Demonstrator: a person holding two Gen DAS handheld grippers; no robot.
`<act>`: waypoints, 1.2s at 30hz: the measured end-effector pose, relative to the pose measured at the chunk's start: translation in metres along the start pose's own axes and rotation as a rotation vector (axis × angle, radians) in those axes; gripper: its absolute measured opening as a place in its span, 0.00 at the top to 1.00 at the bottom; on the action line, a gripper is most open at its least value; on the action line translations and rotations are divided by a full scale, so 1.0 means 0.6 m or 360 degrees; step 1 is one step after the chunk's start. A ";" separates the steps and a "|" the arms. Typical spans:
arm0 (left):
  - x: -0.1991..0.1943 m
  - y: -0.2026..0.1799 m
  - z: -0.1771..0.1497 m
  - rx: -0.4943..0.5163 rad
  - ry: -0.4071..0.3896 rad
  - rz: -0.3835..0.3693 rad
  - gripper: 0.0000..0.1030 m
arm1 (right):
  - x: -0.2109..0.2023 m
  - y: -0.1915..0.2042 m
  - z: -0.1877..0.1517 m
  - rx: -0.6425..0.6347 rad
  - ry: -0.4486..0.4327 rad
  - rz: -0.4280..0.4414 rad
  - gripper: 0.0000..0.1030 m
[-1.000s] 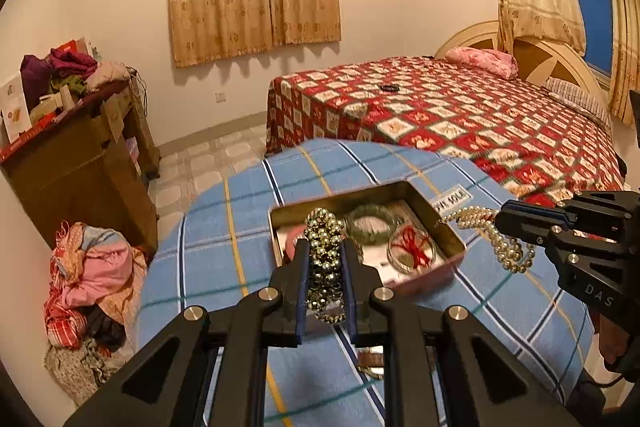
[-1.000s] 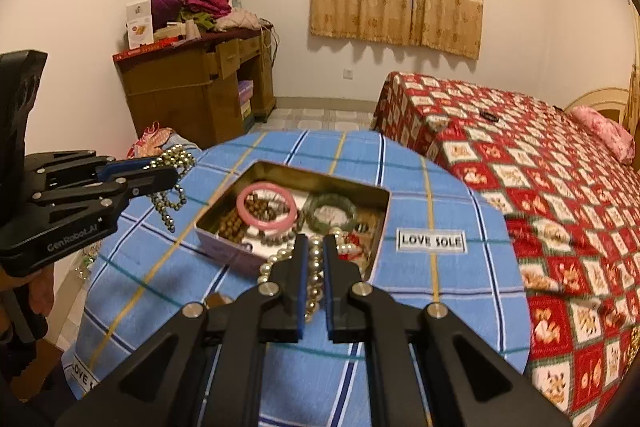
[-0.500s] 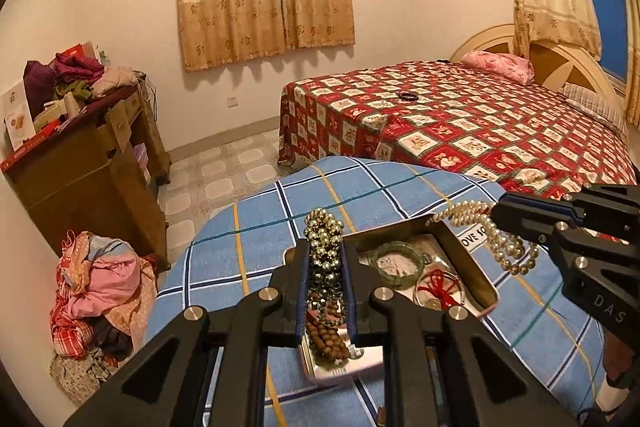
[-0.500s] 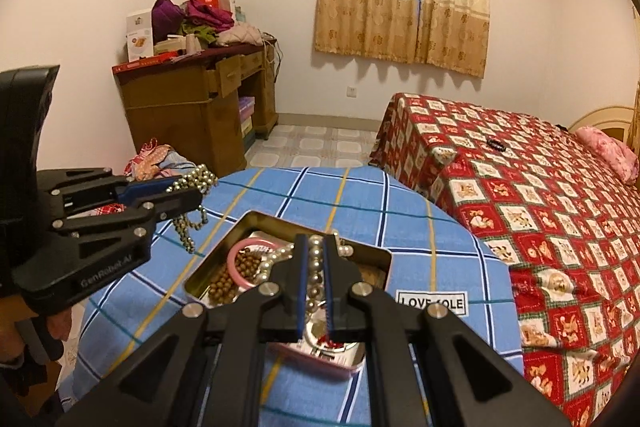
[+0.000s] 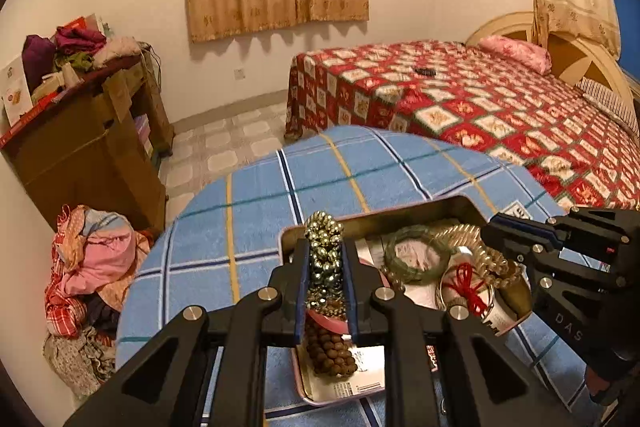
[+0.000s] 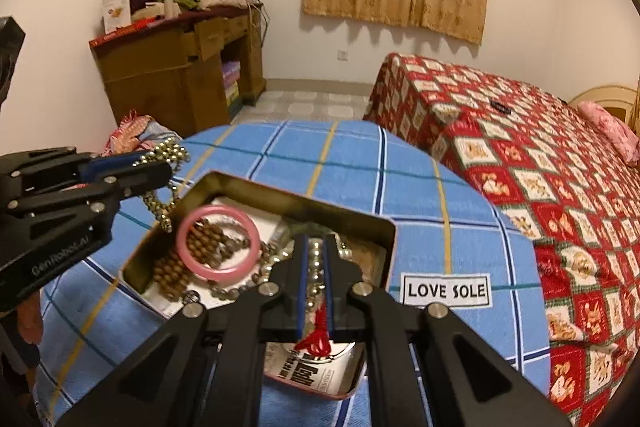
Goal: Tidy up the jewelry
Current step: 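Open both tools to drop the chain and pearls into the tin, then move both open tools back toward the watch and silver ring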
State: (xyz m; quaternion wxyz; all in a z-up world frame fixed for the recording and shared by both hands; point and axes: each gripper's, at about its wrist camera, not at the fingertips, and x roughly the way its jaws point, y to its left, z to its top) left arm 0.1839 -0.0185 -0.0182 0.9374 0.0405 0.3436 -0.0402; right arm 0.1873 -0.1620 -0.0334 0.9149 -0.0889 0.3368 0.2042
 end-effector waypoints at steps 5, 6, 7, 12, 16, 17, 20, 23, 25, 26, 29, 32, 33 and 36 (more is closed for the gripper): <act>0.001 0.007 -0.011 -0.0082 -0.0010 0.0073 0.18 | 0.003 -0.009 -0.011 0.0029 0.0028 -0.0027 0.47; 0.000 0.009 -0.013 -0.0086 0.0001 0.0083 0.18 | -0.005 -0.009 -0.016 0.0029 0.0011 -0.0041 0.45; -0.003 0.011 -0.017 -0.0081 0.0004 0.0084 0.18 | -0.011 -0.009 -0.019 0.0021 -0.0003 -0.0065 0.45; -0.028 0.006 -0.058 -0.0051 0.0018 0.0197 0.18 | -0.039 -0.012 -0.045 0.0010 -0.0019 -0.0138 0.33; -0.047 0.003 -0.108 -0.0108 0.0064 0.0195 0.18 | -0.058 -0.022 -0.076 0.0060 -0.0019 -0.0171 0.31; -0.049 0.002 -0.117 -0.0118 0.0069 0.0186 0.18 | -0.062 -0.023 -0.083 0.0074 -0.0017 -0.0181 0.30; -0.054 -0.002 -0.141 -0.0119 0.0098 0.0175 0.18 | -0.074 -0.021 -0.108 0.0082 -0.0009 -0.0197 0.25; -0.054 0.003 -0.154 -0.0138 0.0119 0.0197 0.18 | -0.079 -0.012 -0.127 0.0072 0.0018 -0.0187 0.23; -0.053 0.006 -0.165 -0.0161 0.0141 0.0211 0.18 | -0.076 -0.002 -0.142 0.0055 0.0052 -0.0178 0.23; -0.053 0.007 -0.170 -0.0170 0.0151 0.0211 0.18 | -0.074 -0.001 -0.147 0.0051 0.0062 -0.0174 0.23; -0.053 0.004 -0.180 -0.0167 0.0172 0.0216 0.18 | -0.058 0.009 -0.162 0.0031 0.0133 -0.0151 0.23; -0.055 0.008 -0.187 -0.0184 0.0180 0.0226 0.18 | -0.052 0.025 -0.171 -0.0031 0.0165 -0.0146 0.23; -0.054 0.011 -0.188 -0.0189 0.0186 0.0226 0.18 | -0.052 0.032 -0.172 -0.0058 0.0175 -0.0132 0.23; -0.051 0.015 -0.191 -0.0204 0.0192 0.0226 0.18 | -0.048 0.054 -0.181 -0.0130 0.0239 -0.0030 0.23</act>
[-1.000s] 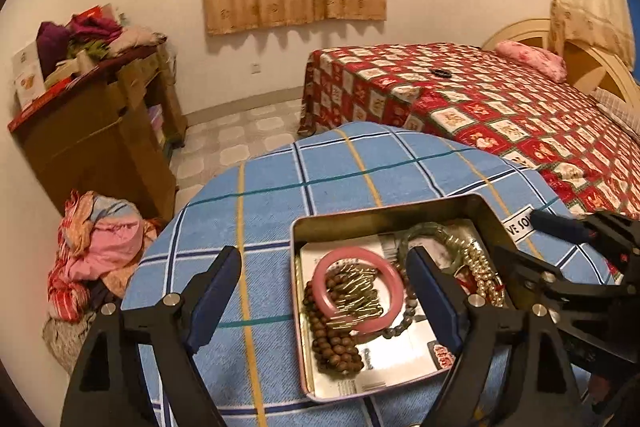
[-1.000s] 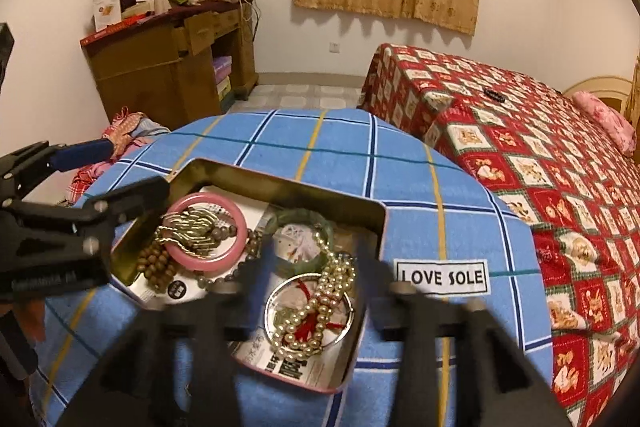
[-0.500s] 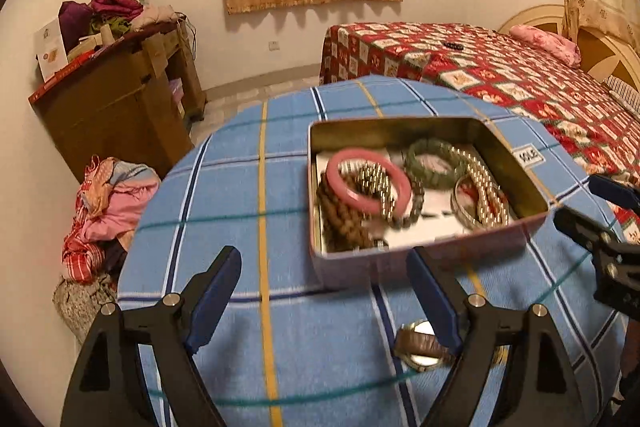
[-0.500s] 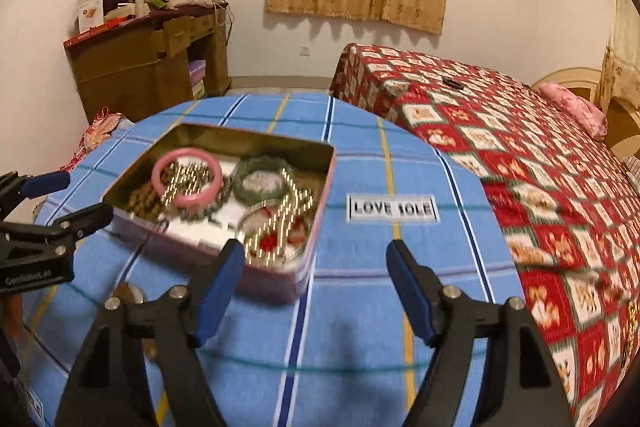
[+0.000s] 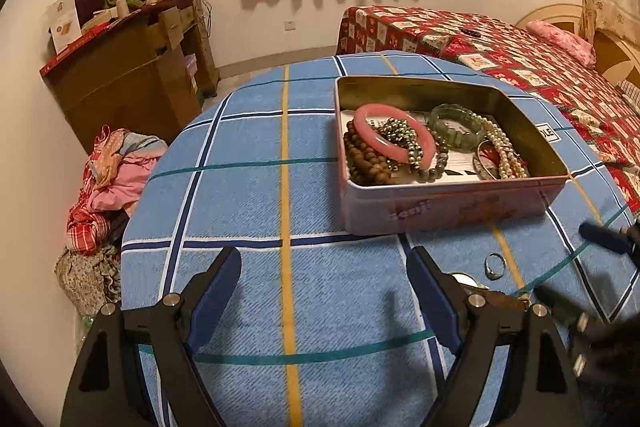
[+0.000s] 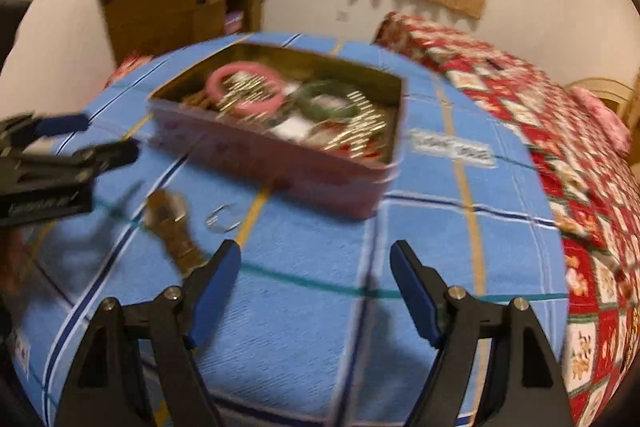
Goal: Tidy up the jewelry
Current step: 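Move both open tools back toward the watch and silver ring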
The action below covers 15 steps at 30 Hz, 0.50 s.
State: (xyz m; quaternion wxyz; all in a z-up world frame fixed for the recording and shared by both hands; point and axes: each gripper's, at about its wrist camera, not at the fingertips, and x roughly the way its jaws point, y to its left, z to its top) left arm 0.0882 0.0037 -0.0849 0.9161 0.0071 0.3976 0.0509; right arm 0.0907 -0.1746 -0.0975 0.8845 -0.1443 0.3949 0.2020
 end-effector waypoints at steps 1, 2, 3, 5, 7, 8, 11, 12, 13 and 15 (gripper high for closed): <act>0.000 0.000 -0.002 0.0002 0.0001 0.0001 0.18 | -0.002 0.010 -0.003 -0.0036 0.0001 0.0031 0.23; 0.000 0.000 -0.003 0.0004 0.0001 0.0002 0.18 | -0.004 0.016 -0.007 -0.0060 -0.0010 0.0046 0.23; 0.000 0.000 -0.004 0.0002 0.0001 -0.0001 0.18 | -0.009 0.024 -0.009 -0.0085 -0.0023 0.0075 0.23; 0.000 -0.001 -0.004 0.0000 0.0003 -0.0006 0.18 | -0.014 0.029 -0.011 -0.0071 -0.0035 0.0205 0.23; -0.001 -0.001 -0.005 0.0004 0.0005 -0.0006 0.18 | -0.015 0.028 -0.011 -0.0054 -0.0049 0.0213 0.23; -0.002 -0.001 -0.006 -0.0004 0.0005 -0.0017 0.18 | -0.015 0.026 -0.011 -0.0045 -0.0055 0.0206 0.23; -0.008 -0.007 -0.005 0.0010 -0.0001 -0.0031 0.18 | -0.012 0.010 -0.009 0.0033 -0.0052 0.0131 0.24; -0.012 -0.013 -0.005 0.0018 -0.0006 -0.0029 0.18 | -0.007 0.002 -0.008 0.0055 -0.0030 0.0089 0.26; -0.014 -0.019 -0.005 0.0022 -0.0007 -0.0039 0.18 | -0.004 -0.004 -0.008 0.0074 -0.0018 0.0061 0.30; -0.016 -0.031 -0.007 0.0032 0.0001 -0.0060 0.18 | -0.002 -0.015 -0.007 0.0102 -0.0005 0.0029 0.32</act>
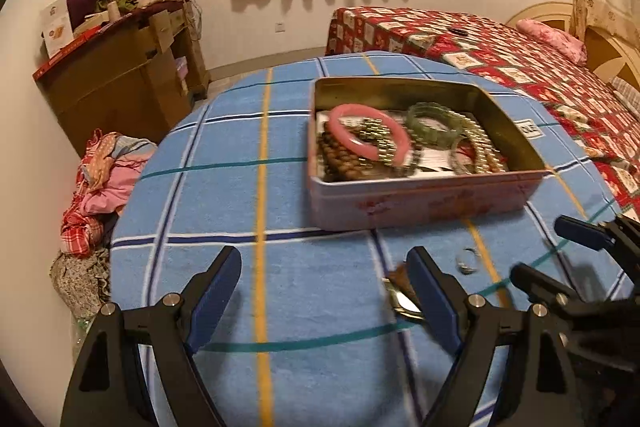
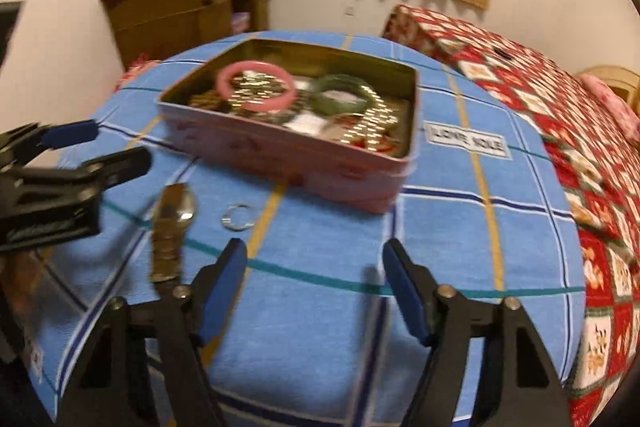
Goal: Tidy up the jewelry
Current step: 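Move both open tools back toward the watch and silver ring, then grasp the brown leather watch with the left tool while the right tool grasps the silver ring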
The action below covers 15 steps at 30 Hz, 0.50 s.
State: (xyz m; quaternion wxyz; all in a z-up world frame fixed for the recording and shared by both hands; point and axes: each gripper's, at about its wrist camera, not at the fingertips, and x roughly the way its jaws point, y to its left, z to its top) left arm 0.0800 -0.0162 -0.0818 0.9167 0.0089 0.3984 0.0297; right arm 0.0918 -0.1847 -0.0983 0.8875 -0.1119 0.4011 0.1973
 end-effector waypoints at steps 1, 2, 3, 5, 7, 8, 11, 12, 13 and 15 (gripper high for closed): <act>0.001 -0.007 -0.003 0.0014 0.0011 -0.0008 0.18 | 0.000 -0.006 -0.001 0.0018 0.0003 -0.0026 0.32; 0.002 -0.017 -0.005 0.0023 0.0020 -0.0017 0.18 | 0.000 -0.008 0.000 0.0025 0.0000 -0.0048 0.32; 0.005 -0.027 -0.009 0.0037 0.0031 -0.0028 0.18 | -0.001 -0.012 -0.001 0.0040 -0.0001 -0.0064 0.32; 0.012 -0.042 -0.016 0.0071 0.0058 -0.0036 0.18 | 0.002 -0.015 0.003 0.0064 -0.0005 -0.0060 0.32; 0.018 -0.053 -0.022 0.0111 0.0078 -0.0035 0.18 | -0.001 -0.016 0.004 0.0075 -0.0013 -0.0073 0.32; 0.021 -0.055 -0.024 0.0124 0.0083 -0.0027 0.18 | 0.000 -0.018 0.005 0.0080 -0.0013 -0.0075 0.31; 0.026 -0.052 -0.027 0.0149 0.0112 -0.0005 0.18 | 0.000 -0.018 0.006 0.0084 -0.0014 -0.0070 0.32; 0.030 -0.048 -0.029 0.0162 0.0125 0.0019 0.18 | 0.000 -0.016 0.006 0.0078 -0.0018 -0.0073 0.32; 0.032 -0.041 -0.030 0.0148 0.0136 0.0011 0.18 | 0.000 -0.014 0.006 0.0068 -0.0017 -0.0073 0.32; 0.030 -0.026 -0.030 0.0099 0.0137 -0.0036 0.18 | 0.000 -0.010 0.006 0.0046 -0.0018 -0.0073 0.32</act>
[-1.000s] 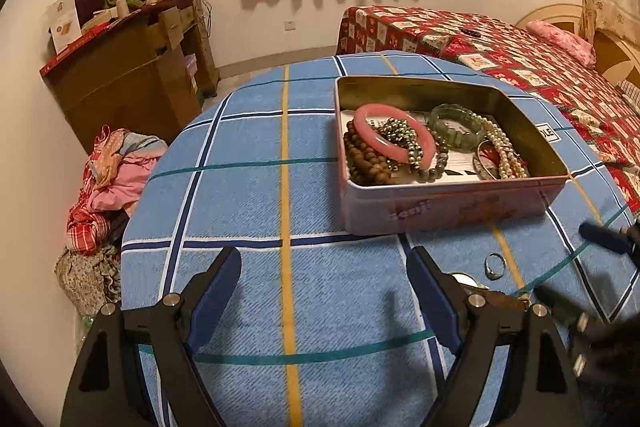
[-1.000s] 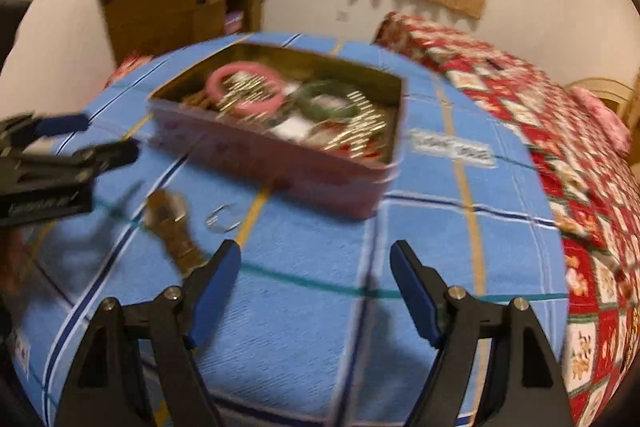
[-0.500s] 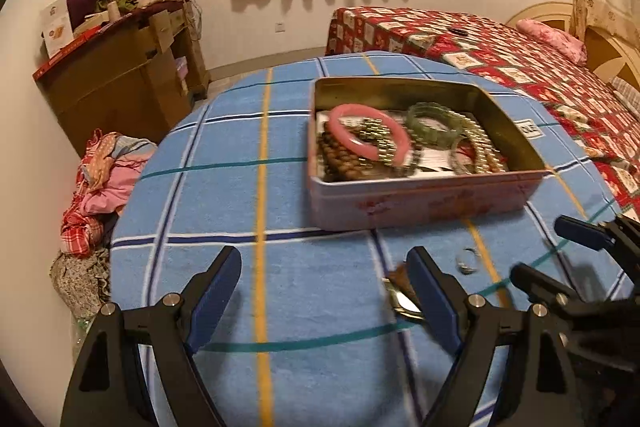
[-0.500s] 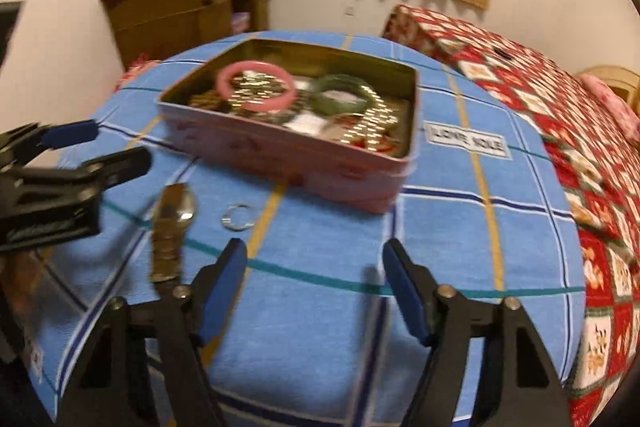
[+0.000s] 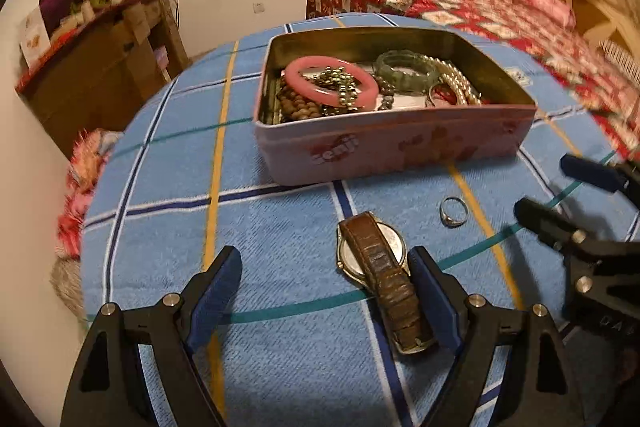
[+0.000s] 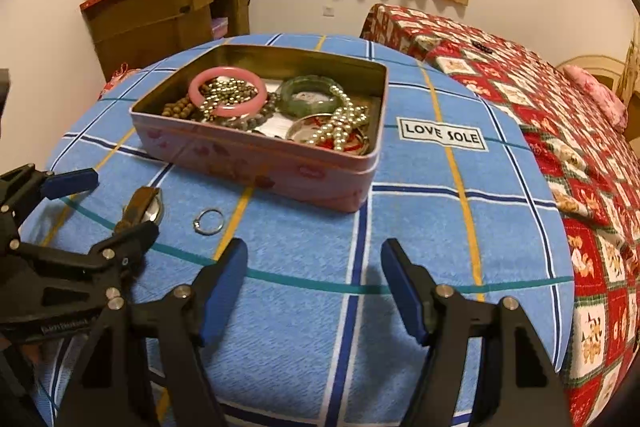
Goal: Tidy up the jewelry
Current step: 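Grasp the brown leather watch with the left tool while the right tool grasps the silver ring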
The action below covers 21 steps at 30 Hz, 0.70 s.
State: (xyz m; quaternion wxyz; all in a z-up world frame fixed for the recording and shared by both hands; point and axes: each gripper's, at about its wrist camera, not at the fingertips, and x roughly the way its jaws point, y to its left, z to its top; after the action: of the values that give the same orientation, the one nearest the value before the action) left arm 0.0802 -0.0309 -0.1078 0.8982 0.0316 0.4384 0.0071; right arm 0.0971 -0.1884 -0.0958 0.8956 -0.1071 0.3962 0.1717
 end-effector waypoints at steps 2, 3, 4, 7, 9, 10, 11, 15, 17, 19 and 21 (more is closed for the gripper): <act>0.001 0.009 -0.001 -0.0001 -0.0004 0.0004 0.18 | 0.002 0.005 0.002 -0.0019 0.0004 0.0012 0.32; 0.003 0.014 -0.001 -0.0018 -0.0002 -0.0019 0.18 | 0.003 0.009 0.004 -0.0020 0.0003 0.0031 0.32; 0.003 0.018 -0.001 -0.0033 -0.0005 -0.0049 0.18 | 0.004 0.011 0.005 -0.0023 0.0002 0.0050 0.32; 0.003 0.021 -0.002 -0.0006 -0.0016 -0.0070 0.49 | 0.008 0.024 0.008 -0.0045 0.0014 0.0094 0.39; 0.002 0.024 -0.001 0.0005 -0.0023 -0.0115 0.64 | 0.011 0.033 0.010 -0.0055 0.0023 0.0129 0.42; 0.002 0.023 -0.001 0.0023 -0.0025 -0.0112 0.65 | 0.013 0.037 0.011 -0.0058 0.0029 0.0144 0.44; 0.001 0.024 0.000 0.0029 -0.0026 -0.0121 0.65 | 0.016 0.040 0.012 -0.0060 0.0035 0.0151 0.45; 0.001 0.029 0.001 0.0019 -0.0028 -0.0154 0.65 | 0.025 0.053 0.018 -0.0058 0.0061 0.0187 0.46; 0.002 0.029 0.003 0.0015 -0.0029 -0.0155 0.65 | 0.027 0.057 0.021 -0.0060 0.0069 0.0212 0.46; 0.002 0.032 0.003 0.0009 -0.0030 -0.0165 0.65 | 0.028 0.063 0.023 -0.0071 0.0075 0.0222 0.46; 0.002 0.032 0.004 0.0009 -0.0031 -0.0169 0.65 | 0.032 0.067 0.024 -0.0080 0.0093 0.0227 0.51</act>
State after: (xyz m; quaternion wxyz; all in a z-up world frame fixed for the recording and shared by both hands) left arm 0.0830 -0.0117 -0.1062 0.9014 0.0110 0.4308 -0.0421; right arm 0.1033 -0.1423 -0.1029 0.8662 -0.1059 0.4244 0.2417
